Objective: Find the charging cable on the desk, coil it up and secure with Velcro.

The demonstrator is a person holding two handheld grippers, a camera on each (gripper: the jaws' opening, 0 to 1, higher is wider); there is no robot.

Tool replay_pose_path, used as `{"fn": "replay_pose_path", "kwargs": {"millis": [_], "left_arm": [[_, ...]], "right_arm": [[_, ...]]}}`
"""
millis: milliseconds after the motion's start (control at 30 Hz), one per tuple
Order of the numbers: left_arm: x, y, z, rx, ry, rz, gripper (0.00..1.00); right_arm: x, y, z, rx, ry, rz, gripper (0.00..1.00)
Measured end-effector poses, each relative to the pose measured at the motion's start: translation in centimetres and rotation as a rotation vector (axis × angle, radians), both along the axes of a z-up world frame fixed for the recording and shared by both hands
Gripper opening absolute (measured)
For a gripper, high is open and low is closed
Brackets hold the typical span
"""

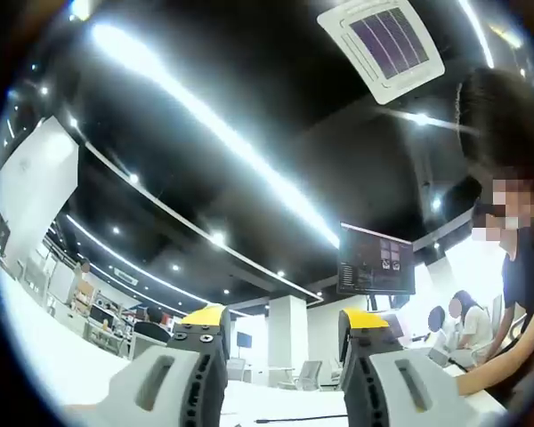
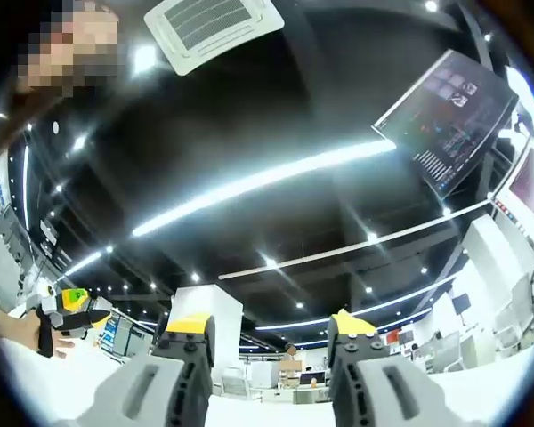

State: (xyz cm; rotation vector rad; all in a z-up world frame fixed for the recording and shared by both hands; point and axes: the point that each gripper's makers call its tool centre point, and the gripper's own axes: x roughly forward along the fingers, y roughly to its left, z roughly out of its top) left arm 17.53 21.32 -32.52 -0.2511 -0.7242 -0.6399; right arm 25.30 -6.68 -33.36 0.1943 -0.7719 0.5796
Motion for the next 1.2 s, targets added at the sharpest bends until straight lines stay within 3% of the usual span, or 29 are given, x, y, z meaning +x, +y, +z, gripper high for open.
{"fn": "replay_pose_path", "kwargs": {"millis": [1200], "left_arm": [[0.6, -0.7, -0.8, 0.033, 0.029, -0.004, 0.49]], "right_arm": [[0.2, 0.5, -0.3, -0.013, 0.012, 0.005, 0.51]]}}
